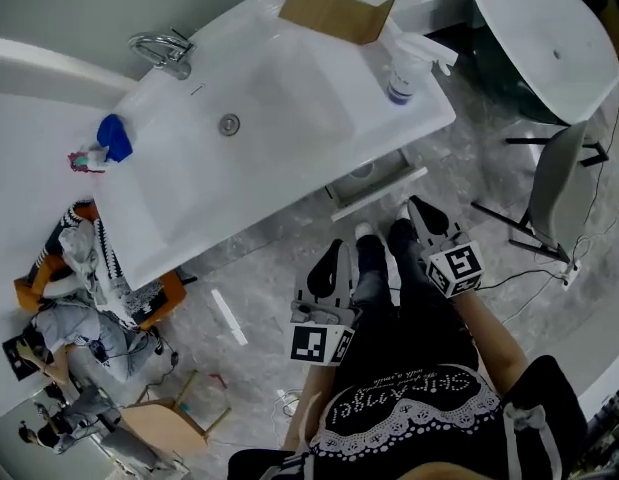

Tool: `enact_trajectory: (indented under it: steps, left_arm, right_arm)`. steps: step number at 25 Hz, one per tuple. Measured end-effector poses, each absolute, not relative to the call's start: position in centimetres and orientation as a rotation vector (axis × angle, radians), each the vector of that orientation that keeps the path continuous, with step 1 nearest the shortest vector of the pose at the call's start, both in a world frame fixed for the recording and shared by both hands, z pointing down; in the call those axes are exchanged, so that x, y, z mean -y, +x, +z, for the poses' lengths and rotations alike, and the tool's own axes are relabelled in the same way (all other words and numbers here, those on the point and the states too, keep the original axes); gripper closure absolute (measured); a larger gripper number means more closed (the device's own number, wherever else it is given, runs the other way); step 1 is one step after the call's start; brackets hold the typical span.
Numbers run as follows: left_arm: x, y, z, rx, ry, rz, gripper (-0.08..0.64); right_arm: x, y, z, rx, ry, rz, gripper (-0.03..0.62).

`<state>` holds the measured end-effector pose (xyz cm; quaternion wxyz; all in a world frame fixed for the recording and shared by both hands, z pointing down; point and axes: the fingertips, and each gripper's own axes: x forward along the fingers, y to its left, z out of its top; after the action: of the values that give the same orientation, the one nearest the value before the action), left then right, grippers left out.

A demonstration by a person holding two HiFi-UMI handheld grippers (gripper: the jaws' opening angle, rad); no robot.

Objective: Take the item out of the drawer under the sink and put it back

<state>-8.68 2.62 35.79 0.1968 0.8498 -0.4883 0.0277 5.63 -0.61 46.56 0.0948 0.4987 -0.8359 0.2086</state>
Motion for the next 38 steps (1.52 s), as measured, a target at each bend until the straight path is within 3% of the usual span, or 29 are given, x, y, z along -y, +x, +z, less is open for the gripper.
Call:
enact_trajectory:
  steps: [18,38]
  left_arm:
    - [-6.3,-10.6,25.3,1.545,2.529,-0.090,0.557]
    - [-6.8,-5.6,27.5,1.479,2.555,-0.068,0.557]
  right_arm:
    - [-3.1,4.3,28.7,2.755,1.498,0.268,0.574]
    - [-5.3,5.5,29.5,2.796,1.360,0.263,0.574]
